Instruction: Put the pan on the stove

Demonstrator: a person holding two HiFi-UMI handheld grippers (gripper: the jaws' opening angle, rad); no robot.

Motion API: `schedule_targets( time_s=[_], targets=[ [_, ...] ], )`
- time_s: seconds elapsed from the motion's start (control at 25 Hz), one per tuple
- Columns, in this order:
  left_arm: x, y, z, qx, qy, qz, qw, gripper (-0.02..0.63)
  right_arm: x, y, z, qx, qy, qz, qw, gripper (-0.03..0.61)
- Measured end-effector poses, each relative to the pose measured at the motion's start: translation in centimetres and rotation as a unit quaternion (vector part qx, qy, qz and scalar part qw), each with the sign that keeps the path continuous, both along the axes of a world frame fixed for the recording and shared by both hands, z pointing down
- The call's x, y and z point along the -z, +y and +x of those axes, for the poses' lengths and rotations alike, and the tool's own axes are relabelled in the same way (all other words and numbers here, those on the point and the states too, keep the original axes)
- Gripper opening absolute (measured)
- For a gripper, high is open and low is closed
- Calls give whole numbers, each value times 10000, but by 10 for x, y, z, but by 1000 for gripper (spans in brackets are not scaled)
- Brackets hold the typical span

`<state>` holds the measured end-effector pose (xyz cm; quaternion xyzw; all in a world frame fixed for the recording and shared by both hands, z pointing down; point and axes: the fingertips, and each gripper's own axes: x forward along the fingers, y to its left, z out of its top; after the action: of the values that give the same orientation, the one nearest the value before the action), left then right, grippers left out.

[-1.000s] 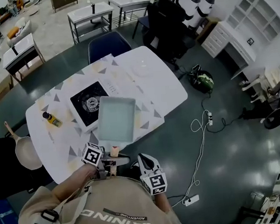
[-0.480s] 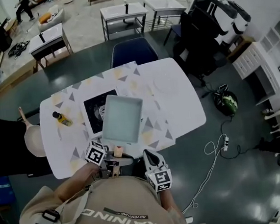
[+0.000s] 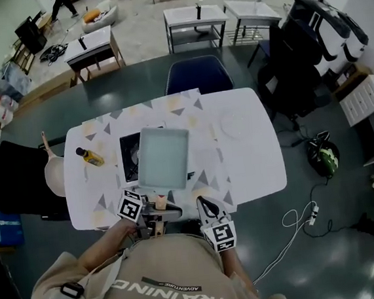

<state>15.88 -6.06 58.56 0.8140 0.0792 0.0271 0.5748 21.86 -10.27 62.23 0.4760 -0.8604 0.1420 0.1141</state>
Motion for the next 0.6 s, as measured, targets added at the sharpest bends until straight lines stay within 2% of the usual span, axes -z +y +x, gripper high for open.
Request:
schedule_targets(
  time_s=[0.16, 0.4, 0.6],
  targets=[
    [-5, -9, 5, 348, -126, -141, 9992, 43, -12, -14, 1, 492, -17, -231, 9985, -1],
    [-7, -13, -2, 633, -268, -214, 9974, 49, -21, -41, -3, 1012, -144, -243, 9945, -1],
    [-7, -30, -13, 1028, -189, -296, 9941, 51, -14, -62, -24, 1308, -125, -197, 9911, -1]
  ],
)
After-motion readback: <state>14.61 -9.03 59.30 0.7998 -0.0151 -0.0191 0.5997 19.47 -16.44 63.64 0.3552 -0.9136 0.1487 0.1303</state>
